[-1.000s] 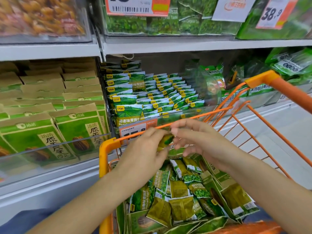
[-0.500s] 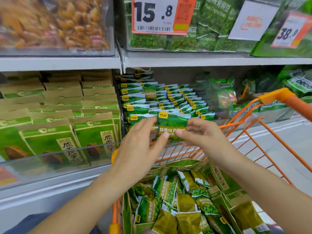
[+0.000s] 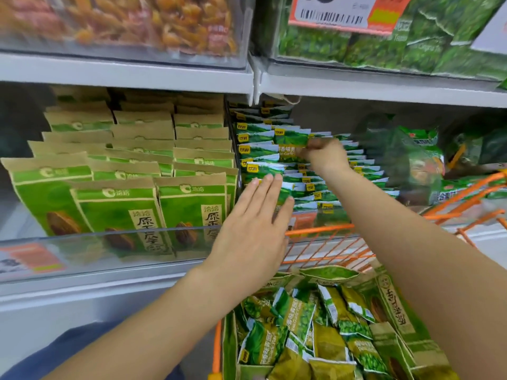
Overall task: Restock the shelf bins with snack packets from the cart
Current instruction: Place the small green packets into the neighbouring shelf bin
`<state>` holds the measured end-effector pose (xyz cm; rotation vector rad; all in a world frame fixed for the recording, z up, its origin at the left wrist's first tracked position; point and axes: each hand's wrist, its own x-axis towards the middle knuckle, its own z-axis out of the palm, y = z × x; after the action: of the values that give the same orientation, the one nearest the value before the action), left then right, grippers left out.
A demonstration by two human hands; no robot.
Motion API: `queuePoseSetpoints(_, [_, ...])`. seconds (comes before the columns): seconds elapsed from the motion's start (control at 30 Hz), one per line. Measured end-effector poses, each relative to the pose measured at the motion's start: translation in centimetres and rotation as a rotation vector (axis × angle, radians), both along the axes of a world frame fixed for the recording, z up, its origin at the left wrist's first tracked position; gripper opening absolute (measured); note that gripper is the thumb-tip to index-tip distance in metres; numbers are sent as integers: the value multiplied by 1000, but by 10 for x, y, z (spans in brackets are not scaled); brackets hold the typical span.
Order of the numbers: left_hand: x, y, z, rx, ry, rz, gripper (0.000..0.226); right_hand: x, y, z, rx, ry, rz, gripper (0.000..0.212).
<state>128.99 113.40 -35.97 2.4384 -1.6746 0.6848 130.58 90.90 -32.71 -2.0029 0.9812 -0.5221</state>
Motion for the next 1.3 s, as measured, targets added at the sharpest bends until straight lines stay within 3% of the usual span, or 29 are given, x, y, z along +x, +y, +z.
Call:
queuePoseSetpoints(0.2, [2,-3,-1,-3,-26,-2,60,1,10,3,-264,230,106,26])
queuePoseSetpoints(0.27, [1,-5,-1,-7,-13,-8,58,0,11,4,-361,225,124,22])
queuePoseSetpoints(0.37, [1,-6,0,6,-10,-8,56,-2,16,4,-323,178,93,51])
queuePoseSetpoints(0.43, [1,-6,1,25,-8,-7,59,-6,17,3,-263,190,109,60])
queuePoseSetpoints(0.57, [2,-5,2,30,-6,-13,64,-49,23,20,-269,9,64,42])
queuePoseSetpoints(0.67, [-2,-3,7,-22,33,-47,67,-104,43,27,-467,-202,176,20])
queuePoseSetpoints(0.73, [-9,-1,10,-60,77,-122,59,-138,62,20,-610,-211,331,28])
queuePoseSetpoints(0.8, [-18,3,8,-76,134,-207,53,-161,74,4,-887,-56,446,34])
queuePoseSetpoints(0.87, [-25,7,4,-57,171,-252,52,-174,75,-18,-1016,398,569,34])
queuePoseSetpoints(0.93, [-27,8,1,-30,166,-266,56,-182,69,-35,-799,1047,613,31])
queuePoseSetpoints(1.0, [-27,8,1,-31,189,-270,60,-188,63,-53,-635,1426,642,29])
queuePoseSetpoints(1.17, [-25,8,2,-21,220,-284,61,-185,56,-69,-648,1387,647,33])
queuePoseSetpoints(1.3, [-22,8,2,-6,252,-307,50,-188,54,-56,-721,1319,627,11])
